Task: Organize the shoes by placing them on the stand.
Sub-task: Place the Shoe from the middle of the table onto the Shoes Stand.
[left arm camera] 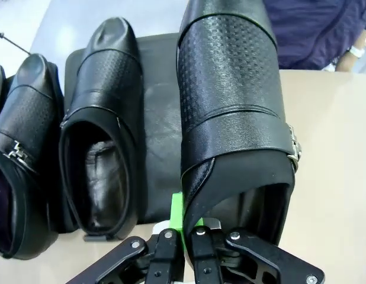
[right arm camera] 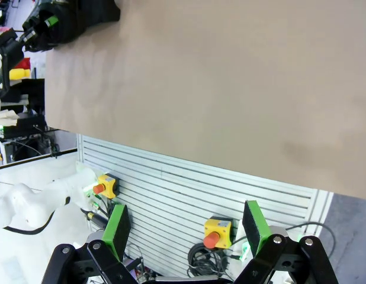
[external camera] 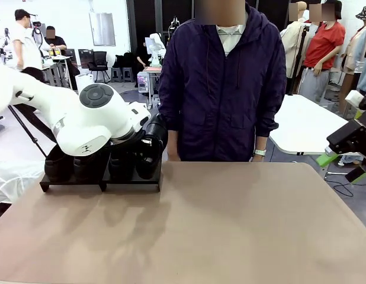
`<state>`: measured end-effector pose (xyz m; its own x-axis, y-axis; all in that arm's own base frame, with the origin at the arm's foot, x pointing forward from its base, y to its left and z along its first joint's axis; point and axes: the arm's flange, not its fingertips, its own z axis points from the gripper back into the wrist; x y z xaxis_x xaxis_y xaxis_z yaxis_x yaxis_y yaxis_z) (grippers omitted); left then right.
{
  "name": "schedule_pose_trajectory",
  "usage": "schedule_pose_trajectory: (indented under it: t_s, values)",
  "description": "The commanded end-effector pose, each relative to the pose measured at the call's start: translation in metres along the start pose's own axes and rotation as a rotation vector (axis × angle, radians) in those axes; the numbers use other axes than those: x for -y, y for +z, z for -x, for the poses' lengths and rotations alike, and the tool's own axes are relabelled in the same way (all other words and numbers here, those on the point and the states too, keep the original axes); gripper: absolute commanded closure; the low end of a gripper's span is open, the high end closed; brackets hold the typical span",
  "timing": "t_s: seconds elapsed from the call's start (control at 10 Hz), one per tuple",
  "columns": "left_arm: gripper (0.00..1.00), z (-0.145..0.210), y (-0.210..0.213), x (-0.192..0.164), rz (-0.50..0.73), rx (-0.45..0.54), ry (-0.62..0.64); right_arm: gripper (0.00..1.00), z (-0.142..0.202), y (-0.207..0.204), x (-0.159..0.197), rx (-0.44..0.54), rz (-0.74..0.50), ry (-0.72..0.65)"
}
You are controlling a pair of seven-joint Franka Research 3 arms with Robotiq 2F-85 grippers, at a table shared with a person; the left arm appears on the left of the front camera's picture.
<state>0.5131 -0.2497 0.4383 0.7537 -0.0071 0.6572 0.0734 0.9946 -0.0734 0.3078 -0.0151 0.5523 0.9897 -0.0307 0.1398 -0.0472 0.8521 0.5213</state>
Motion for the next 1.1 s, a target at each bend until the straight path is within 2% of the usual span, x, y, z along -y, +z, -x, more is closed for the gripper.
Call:
schedule_pose_trajectory:
  t_s: [0.0,0.3,0.9,1.0]
  values:
    - [1.0,-0.023,-0.007,-0.004,0.026,0.001,0.006,0.0,-0.003,0.003,-0.002,0.0,-0.029,0.014]
    - [1.0,-0.03,-0.025,-0.016,0.007,-0.001,0.039,0.0,-0.003,0.003,-0.002,0.0,-0.029,0.014]
    - [1.0,-0.029,-0.041,-0.017,0.0,-0.037,0.041,0.0,-0.003,0.003,-0.002,0.0,-0.029,0.014]
    - [0.98,-0.03,-0.043,-0.016,-0.004,-0.047,0.041,0.0,-0.003,0.003,-0.002,0.0,-0.029,0.014]
